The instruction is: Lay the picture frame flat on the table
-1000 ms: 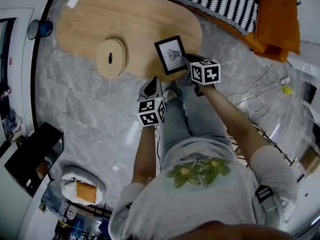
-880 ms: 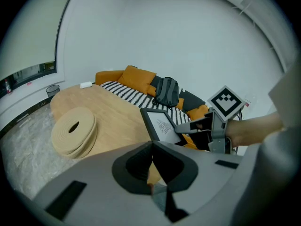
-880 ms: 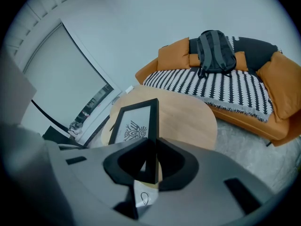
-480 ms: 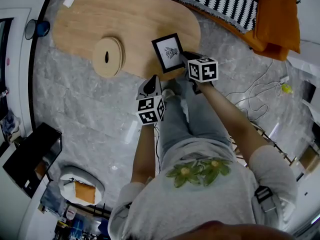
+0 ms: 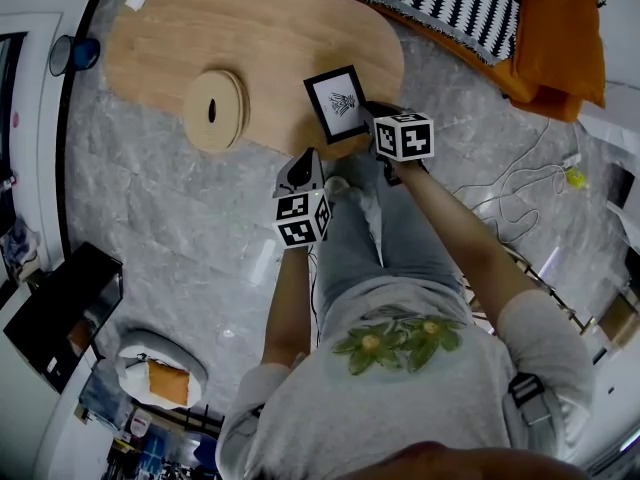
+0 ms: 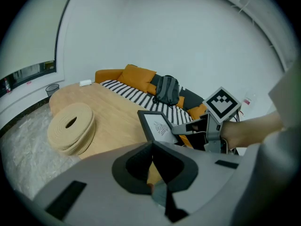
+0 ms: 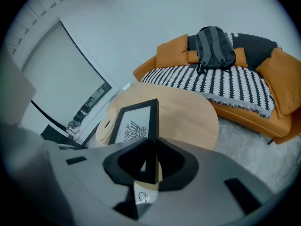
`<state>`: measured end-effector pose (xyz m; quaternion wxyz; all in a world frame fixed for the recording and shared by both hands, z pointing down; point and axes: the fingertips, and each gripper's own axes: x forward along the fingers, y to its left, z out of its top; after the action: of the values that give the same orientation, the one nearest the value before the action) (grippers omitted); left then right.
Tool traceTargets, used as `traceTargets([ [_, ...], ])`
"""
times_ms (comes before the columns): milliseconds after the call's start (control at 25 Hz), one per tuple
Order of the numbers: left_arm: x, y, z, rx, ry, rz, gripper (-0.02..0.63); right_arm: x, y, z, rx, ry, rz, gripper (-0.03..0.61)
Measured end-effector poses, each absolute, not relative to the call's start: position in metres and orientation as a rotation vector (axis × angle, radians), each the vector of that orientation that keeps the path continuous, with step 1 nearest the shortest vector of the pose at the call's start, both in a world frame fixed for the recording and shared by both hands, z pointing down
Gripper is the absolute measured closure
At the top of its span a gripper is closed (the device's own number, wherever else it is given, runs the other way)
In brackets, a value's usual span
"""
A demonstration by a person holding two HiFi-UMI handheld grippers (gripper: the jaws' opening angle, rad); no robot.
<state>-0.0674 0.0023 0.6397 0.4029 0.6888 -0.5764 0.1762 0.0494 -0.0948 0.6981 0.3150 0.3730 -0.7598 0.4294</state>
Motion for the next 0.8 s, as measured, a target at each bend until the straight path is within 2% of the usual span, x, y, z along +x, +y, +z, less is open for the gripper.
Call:
traceTargets([
  [800,-0.066,0.006,0.666,1.722,-1.466,0.432,0.598,0.036,-0.089,0.745,0.882,-1.982,1.056,0.505],
])
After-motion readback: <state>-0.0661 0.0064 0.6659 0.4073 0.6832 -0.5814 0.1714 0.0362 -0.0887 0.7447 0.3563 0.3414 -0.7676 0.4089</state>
